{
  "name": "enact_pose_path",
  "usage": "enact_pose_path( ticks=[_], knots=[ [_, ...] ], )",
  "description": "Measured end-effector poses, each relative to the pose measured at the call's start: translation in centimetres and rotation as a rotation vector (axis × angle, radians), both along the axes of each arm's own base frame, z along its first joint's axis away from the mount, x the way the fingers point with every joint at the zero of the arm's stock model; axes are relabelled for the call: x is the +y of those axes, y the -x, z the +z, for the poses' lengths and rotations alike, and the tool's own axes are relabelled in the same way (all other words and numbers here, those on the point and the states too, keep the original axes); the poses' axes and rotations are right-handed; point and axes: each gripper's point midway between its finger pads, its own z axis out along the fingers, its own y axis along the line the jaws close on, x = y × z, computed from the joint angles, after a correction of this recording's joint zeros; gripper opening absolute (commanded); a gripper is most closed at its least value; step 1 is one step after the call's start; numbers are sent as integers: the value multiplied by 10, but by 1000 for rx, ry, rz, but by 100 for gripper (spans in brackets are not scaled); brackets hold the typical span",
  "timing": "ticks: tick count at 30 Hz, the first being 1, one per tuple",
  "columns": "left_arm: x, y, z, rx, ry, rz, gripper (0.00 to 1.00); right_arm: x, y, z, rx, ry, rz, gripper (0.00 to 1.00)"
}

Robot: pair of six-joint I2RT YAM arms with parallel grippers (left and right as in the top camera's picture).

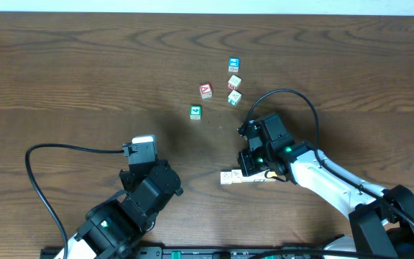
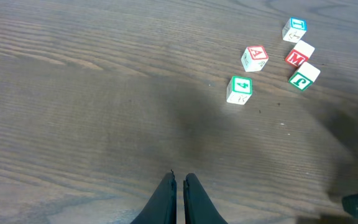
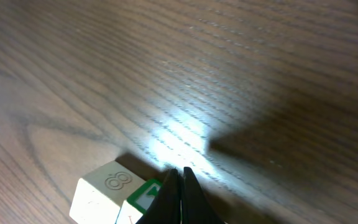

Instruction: Lift 5 blocks

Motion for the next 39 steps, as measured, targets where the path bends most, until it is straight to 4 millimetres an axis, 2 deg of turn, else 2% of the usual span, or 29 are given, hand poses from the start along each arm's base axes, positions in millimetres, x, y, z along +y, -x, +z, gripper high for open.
enact_pose_path(
  ticks=[9,39],
  knots=[
    [0,0,0,0,0,0,8,14,11,1,5,-9,53,1],
    [0,0,0,0,0,0,7,12,14,-1,17,-1,54,1]
  ],
)
